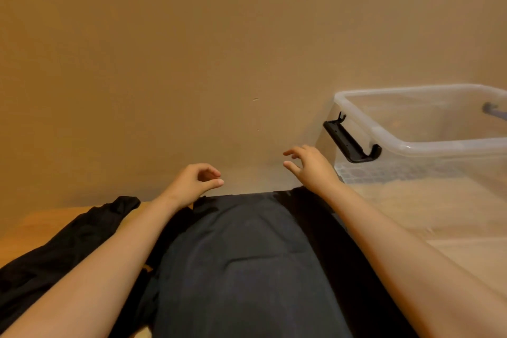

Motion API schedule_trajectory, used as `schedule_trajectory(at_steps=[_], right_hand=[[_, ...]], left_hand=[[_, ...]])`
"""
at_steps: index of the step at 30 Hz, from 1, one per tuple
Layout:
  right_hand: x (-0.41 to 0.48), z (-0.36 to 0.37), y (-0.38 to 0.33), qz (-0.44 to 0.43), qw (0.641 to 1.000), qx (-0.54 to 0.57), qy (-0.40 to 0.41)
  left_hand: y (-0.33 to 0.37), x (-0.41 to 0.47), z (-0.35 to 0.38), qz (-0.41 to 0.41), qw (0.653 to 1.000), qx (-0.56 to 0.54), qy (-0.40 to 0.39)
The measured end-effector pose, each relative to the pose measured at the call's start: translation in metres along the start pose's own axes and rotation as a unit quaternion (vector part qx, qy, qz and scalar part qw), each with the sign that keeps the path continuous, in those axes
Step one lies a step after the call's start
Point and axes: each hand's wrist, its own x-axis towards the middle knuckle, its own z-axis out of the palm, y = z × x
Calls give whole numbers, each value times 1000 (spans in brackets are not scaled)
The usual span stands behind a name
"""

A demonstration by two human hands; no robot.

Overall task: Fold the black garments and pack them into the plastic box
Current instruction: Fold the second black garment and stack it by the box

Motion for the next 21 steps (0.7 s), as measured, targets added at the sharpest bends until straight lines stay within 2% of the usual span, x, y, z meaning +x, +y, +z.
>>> schedule_trajectory(at_steps=[8,21], right_hand=[[-113,-37,-41,-40,997,61,0],[-302,-24,-57,-90,992,85,-19]], left_hand=[[47,-125,19,45,997,32,-55],[19,-302,66,60,998,-9,34]])
